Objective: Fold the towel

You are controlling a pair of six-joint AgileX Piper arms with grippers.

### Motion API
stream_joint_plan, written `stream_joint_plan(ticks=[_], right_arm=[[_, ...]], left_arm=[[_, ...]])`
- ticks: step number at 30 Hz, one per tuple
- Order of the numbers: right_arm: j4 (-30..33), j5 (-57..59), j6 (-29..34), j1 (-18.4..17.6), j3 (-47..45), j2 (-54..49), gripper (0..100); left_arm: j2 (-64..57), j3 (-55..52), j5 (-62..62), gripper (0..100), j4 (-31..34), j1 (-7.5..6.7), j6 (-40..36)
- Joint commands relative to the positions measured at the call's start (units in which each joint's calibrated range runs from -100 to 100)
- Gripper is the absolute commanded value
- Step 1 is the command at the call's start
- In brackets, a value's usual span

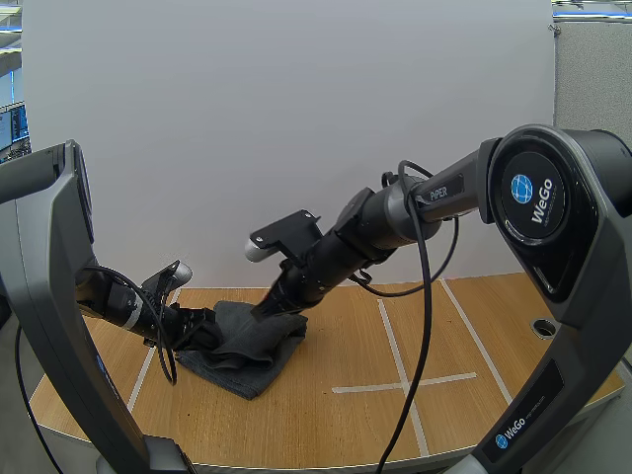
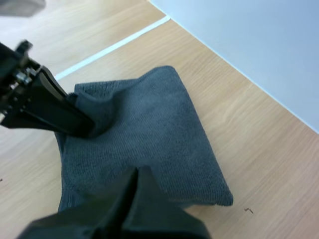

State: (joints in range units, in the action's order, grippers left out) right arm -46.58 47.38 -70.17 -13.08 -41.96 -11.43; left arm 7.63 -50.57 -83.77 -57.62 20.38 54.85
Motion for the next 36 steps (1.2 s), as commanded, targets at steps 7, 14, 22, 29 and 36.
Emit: stream_joint_plan(ticks=[7, 14, 22, 29, 36], right_arm=[[-0.4, -7.1, -1.5, -0.7, 1.2, 5.1, 0], [-0.1, -4.5, 0.3, 0.0, 0.7, 7.4, 0], [-3.1, -5.1, 0.7, 1.5, 0.9, 7.6, 66], [-8.5, -6.0, -1.8, -0.3, 5.0, 10.1, 51], [-9.4, -6.9, -1.8, -1.6, 7.3, 15.9, 14]], left_arm=[[12.8, 0.3, 1.3, 0, -5.6, 0.16, 5.3], [14.8, 0.3, 0.7, 0, -5.6, 0.16, 7.5], [14.8, 0.3, -0.6, 0, -7.3, 0.16, 7.9], [14.8, 0.3, -5.8, 0, -7.9, 0.16, 8.3], [14.5, 0.3, -8.0, 36, -6.4, 0.16, 8.3]])
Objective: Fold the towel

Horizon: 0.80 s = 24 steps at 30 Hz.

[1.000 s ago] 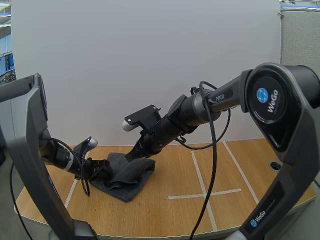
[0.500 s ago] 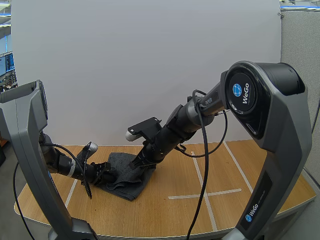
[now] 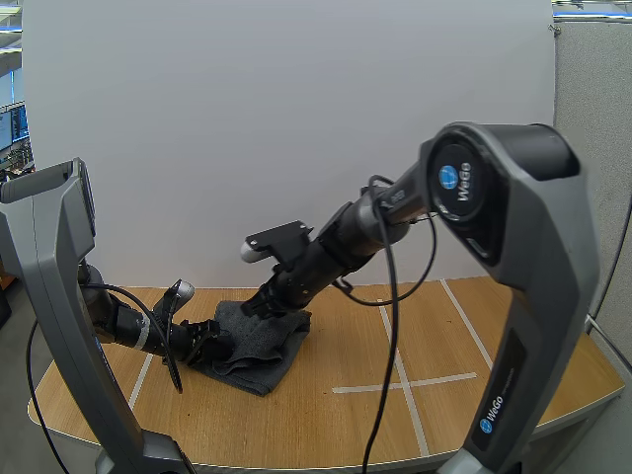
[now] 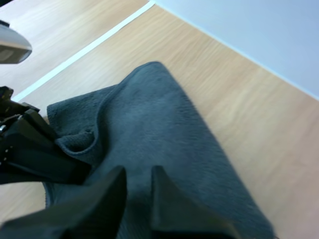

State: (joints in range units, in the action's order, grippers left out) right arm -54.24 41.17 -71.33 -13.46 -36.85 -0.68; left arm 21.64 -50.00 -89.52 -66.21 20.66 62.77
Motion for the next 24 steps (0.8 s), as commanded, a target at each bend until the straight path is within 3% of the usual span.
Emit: stream_joint_plan(ticks=[1, 4, 5, 10, 17, 24], right_arm=[[-1.8, -1.0, -0.6, -1.2, 2.2, 6.0, 15], [-1.6, -2.6, -1.0, -1.2, 2.2, 9.0, 15], [-1.4, -3.4, -1.0, -1.2, 2.2, 10.0, 15], [-1.2, -4.3, -1.0, -1.1, 2.2, 13.1, 15], [-0.4, -4.9, -1.7, -0.8, 2.2, 13.8, 15], [0.6, 2.4, -1.7, 2.6, 2.2, 13.8, 15]], left_arm=[[0.5, -0.2, -3.5, 50, 2.2, -0.12, 0.4], [0.5, -0.2, -7.4, 82, 2.2, -0.12, 0.5], [0.4, -0.1, -9.4, 87, 2.4, -0.12, 0.5], [-3.4, 0.8, -10.5, 87, 3.4, -0.12, 0.5], [-17.5, 0.9, -10.5, 87, 4.6, -0.12, 0.5], [-29.8, 1.4, -4.1, 87, 7.7, -0.12, 0.4]])
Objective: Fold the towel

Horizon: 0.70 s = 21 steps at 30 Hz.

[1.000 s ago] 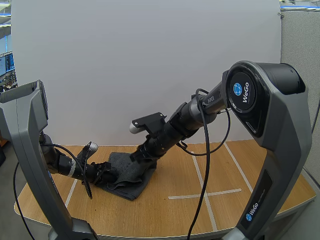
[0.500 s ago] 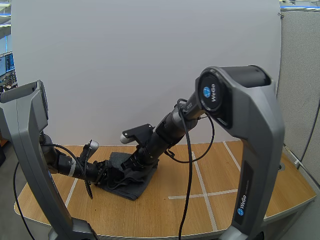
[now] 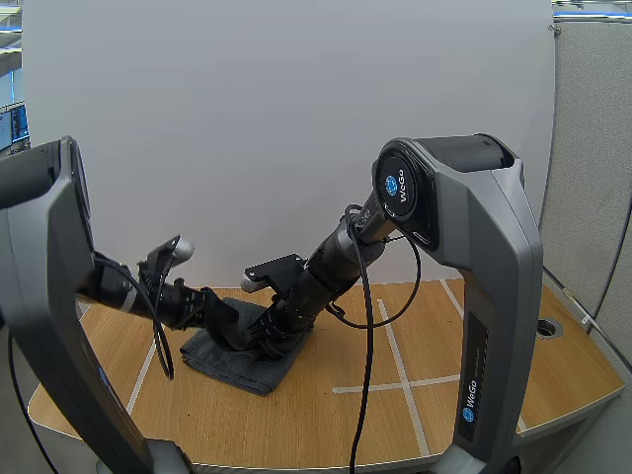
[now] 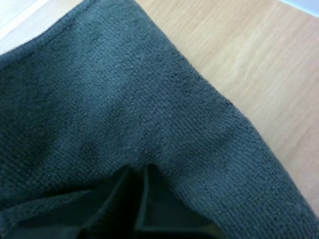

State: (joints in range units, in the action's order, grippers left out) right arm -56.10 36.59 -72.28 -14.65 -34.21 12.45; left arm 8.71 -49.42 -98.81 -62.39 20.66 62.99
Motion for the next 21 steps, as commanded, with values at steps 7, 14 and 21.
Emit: stream_joint_plan(ticks=[7, 14, 21], right_arm=[[2.4, 11.1, -1.7, 5.2, -0.4, 0.6, 15], [-0.2, 15.5, -3.0, 5.2, -0.4, -2.9, 15], [2.7, 20.8, -0.9, 5.6, -0.4, -11.9, 15]], left_arm=[[-24.3, 2.6, 11.8, 87, 7.0, -0.12, 0.2], [-24.7, 4.0, 12.0, 86, 8.6, -0.12, 0.1], [-20.1, 3.8, 11.7, 86, 9.9, -0.12, 0.1]])
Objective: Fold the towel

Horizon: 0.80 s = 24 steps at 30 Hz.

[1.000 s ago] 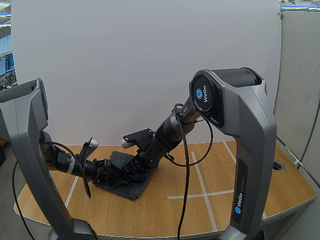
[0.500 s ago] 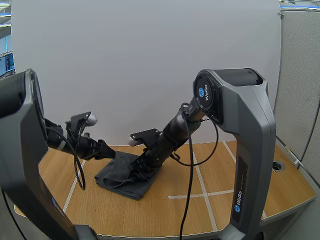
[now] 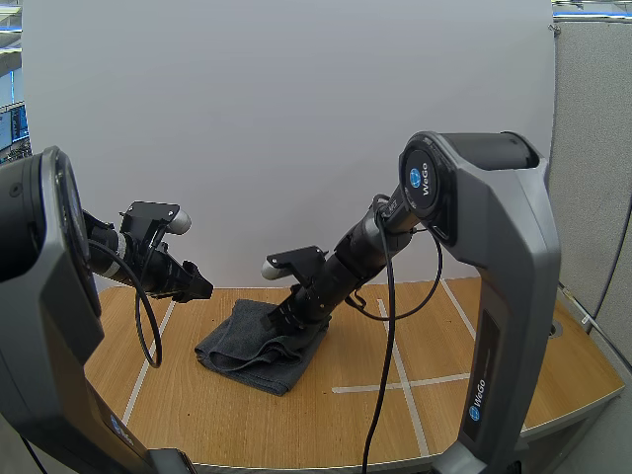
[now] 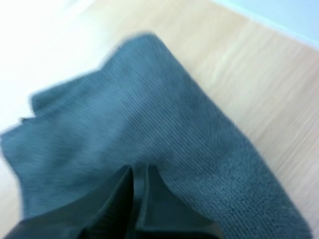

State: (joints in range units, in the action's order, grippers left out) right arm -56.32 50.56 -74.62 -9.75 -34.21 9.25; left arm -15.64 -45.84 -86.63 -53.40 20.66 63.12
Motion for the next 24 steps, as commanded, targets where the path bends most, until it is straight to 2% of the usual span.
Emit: stream_joint_plan(ticks=[1, 5, 8, 15, 19, 24], right_arm=[[3.7, 9.1, 2.5, 0.8, -0.4, -10.2, 15], [6.8, 15.3, 5.4, 2.6, -1.8, -18.9, 15], [9.4, 19.6, 6.7, 3.8, -3.5, -25.5, 15], [18.2, 28.4, 12.2, 4.3, -8.3, -41.1, 15], [21.7, 32.7, 14.8, 4.3, -9.7, -48.3, 15], [25.6, 34.5, 16.7, 4.3, -9.8, -55.7, 15]], left_arm=[[5.5, 0.3, -0.5, 86, 0.9, -0.12, 0.0], [11.4, 0.8, -0.4, 86, 0.8, -0.19, 0.4], [16.8, 2.5, -0.5, 86, 0.8, -0.98, 0.4], [25.2, 7.5, -0.5, 86, -0.5, -4.39, -0.4], [28.6, 9.7, -0.3, 86, -1.0, -5.82, -1.9], [32.9, 10.7, 1.4, 86, -1.9, -6.06, -2.2]])
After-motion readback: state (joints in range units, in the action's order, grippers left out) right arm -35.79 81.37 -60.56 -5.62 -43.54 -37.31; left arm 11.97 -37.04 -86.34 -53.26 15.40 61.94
